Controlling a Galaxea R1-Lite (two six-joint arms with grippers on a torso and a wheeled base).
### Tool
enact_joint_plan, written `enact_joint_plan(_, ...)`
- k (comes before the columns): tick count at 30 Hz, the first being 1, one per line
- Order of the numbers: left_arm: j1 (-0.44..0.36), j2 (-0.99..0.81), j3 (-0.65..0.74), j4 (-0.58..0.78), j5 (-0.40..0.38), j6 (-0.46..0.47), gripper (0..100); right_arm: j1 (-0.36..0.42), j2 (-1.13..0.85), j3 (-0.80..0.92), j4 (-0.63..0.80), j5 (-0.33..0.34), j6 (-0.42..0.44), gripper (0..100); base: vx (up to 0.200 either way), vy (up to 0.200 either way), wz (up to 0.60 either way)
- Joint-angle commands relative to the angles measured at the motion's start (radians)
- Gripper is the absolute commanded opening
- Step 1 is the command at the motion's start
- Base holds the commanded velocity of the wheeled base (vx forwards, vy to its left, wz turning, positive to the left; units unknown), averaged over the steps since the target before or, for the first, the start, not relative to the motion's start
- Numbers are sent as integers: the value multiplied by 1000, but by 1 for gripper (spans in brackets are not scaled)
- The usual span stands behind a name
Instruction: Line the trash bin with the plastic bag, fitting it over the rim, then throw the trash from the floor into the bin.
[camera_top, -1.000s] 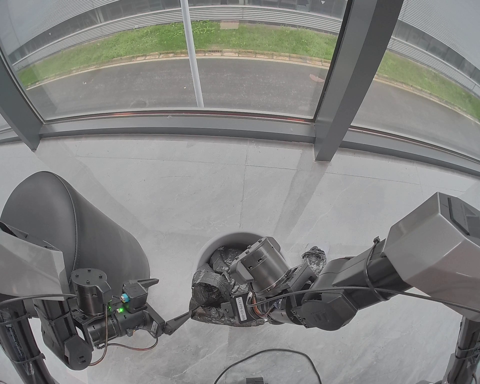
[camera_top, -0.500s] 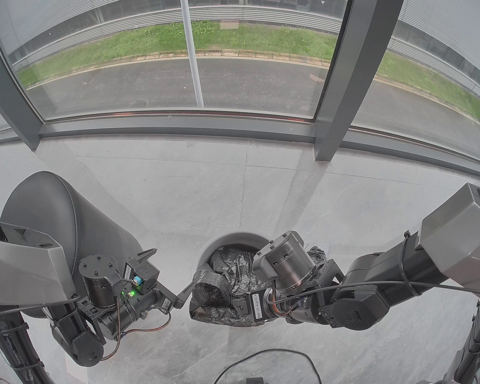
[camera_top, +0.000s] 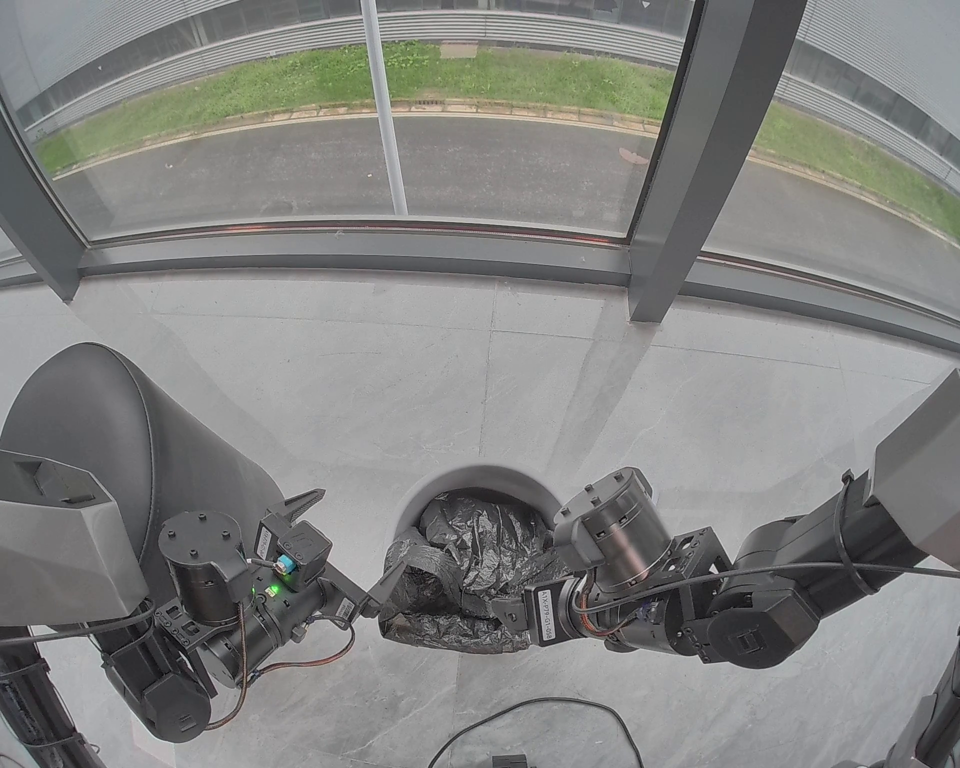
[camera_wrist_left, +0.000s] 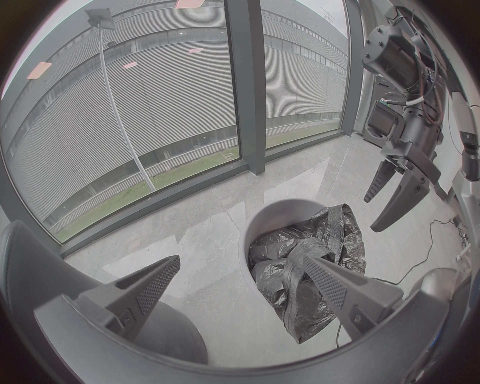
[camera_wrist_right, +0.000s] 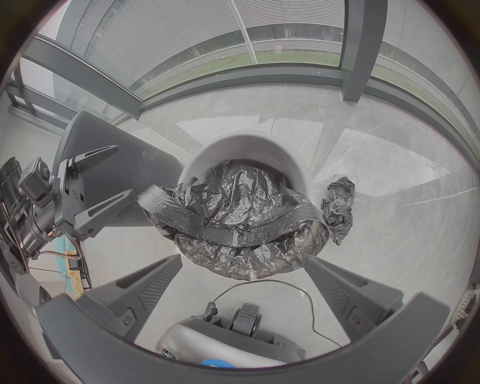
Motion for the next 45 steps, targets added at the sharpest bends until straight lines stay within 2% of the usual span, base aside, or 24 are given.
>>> enact_joint_plan(1, -17, -36, 48, -1, 0, 0, 100, -7, -27, 15, 0, 3, 2, 100, 0, 0, 0)
enact_joint_plan(11, -56, -1, 109, -1, -1, -4, 100, -7, -30, 26, -3, 3, 2, 100, 0, 0, 0)
enact_joint_plan(22, -46, 134, 8, -2, 0, -9, 100, -29, -16, 22, -3, 25, 2, 100, 0, 0, 0)
enact_joint_plan(31, -42, 134, -79, -1, 22, -9, 100, -32, -13, 27, -39, 29, 3, 100, 0, 0, 0)
enact_joint_plan(41, -42, 140, -89, -1, 31, -12, 100, -32, -7, 27, -39, 29, 3, 100, 0, 0, 0)
enact_joint_plan(42, -42, 140, -90, -1, 31, -17, 0, -30, -1, 24, -40, 29, 2, 100, 0, 0, 0)
enact_joint_plan(45, -43, 140, -93, -1, 31, -24, 0, -30, 16, 18, -40, 28, 0, 100, 0, 0, 0)
